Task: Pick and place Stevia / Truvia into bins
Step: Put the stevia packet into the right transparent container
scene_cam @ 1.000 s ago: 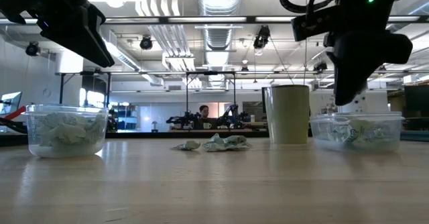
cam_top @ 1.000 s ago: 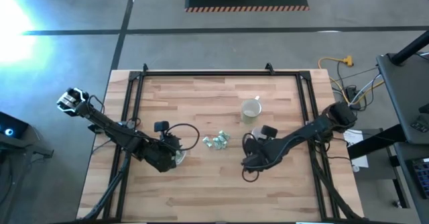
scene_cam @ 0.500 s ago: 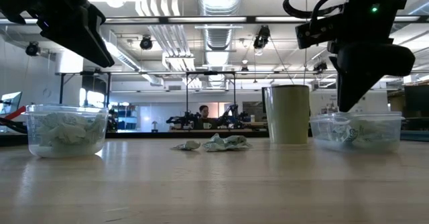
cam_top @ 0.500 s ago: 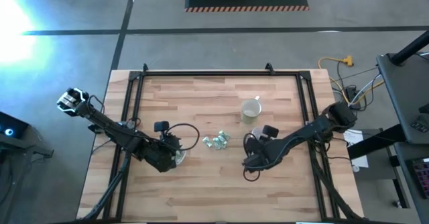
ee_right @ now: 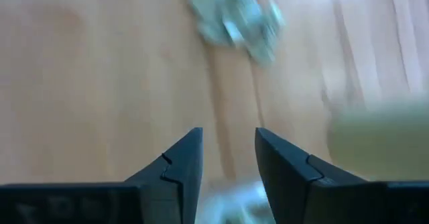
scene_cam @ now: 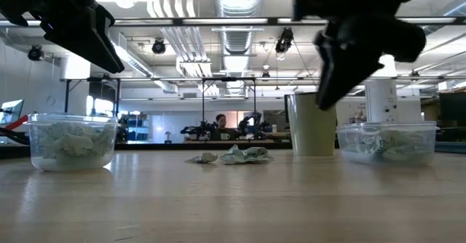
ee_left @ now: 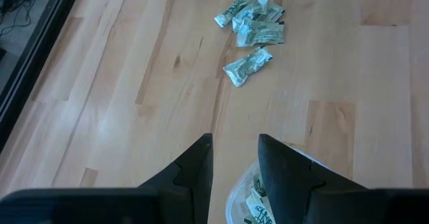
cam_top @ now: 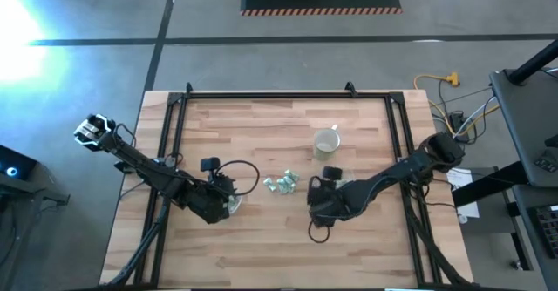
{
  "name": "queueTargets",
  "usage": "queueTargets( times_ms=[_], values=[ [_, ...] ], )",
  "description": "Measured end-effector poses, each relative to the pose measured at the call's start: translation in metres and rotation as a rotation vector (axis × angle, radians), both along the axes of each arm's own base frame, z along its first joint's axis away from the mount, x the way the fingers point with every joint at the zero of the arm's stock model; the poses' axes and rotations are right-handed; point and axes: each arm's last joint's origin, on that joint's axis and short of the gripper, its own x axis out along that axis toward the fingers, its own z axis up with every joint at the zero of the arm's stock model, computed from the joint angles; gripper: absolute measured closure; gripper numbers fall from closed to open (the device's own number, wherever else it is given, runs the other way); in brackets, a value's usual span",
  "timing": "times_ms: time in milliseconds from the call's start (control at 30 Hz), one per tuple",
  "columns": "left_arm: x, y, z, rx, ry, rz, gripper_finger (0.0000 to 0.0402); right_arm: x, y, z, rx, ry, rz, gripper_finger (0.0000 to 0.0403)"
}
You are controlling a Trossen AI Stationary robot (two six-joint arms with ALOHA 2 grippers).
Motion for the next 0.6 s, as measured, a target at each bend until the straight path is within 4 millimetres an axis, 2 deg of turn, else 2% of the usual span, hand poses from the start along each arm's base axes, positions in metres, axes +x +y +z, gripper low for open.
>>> queueTargets(
  times_ms=[167,267,400,600],
  values=[
    [0.000,0.000,0.000,0.000,0.000,0.000,0.0299,0.020,0.009,0.002,-0.015,-0.147,0.218,0.0285],
    [0.000,0.000,0.000,0.000,0.001,0.000,0.0299,0.027,0.011,-0.001,-0.041,-0.181,0.292,0.0290],
    [0.000,0.000,-0.002,0.000,0.000,0.000,0.0299,0.031,0.006,-0.007,-0.063,-0.179,0.300,0.0297],
    [0.000,0.000,-0.004,-0.004,-0.007,0.000,0.0299,0.039,-0.013,-0.027,-0.114,-0.202,0.225,0.0302]
  ],
)
